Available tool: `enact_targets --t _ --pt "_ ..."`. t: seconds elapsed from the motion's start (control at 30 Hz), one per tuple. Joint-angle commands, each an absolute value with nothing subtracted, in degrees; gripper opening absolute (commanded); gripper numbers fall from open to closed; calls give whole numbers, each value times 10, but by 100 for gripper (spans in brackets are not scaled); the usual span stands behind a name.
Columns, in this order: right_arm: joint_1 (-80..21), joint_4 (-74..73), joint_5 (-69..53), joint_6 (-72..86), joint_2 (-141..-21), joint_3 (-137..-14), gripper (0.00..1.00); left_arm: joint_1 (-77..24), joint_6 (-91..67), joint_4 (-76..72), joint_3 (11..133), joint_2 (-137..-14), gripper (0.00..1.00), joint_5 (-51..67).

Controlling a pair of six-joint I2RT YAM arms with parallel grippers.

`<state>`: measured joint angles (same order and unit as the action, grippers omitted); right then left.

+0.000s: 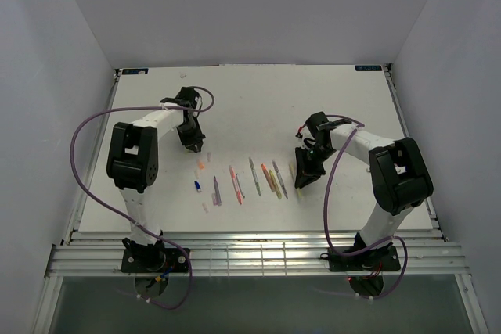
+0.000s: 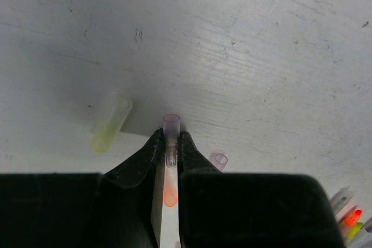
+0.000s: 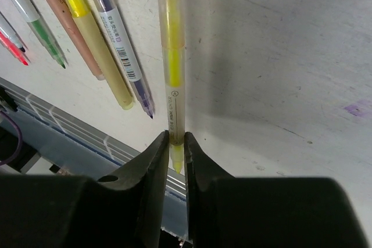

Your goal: Open the pen caps

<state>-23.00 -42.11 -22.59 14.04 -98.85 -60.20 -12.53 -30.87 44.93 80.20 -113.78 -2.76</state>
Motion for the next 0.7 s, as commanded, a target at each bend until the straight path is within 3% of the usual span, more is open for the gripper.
enact_targets --t 0.0,0.27,0.67 --pt "-234 -436 -222 131 -982 -601 22 -119 -304 440 820 -1143 15 -33" --pt "-236 -434 -224 133 -977 -599 31 -115 -308 431 795 -1134 33 -38" --pt "-236 -446 -220 157 -953 -654 33 -111 -298 429 783 -1105 43 -38"
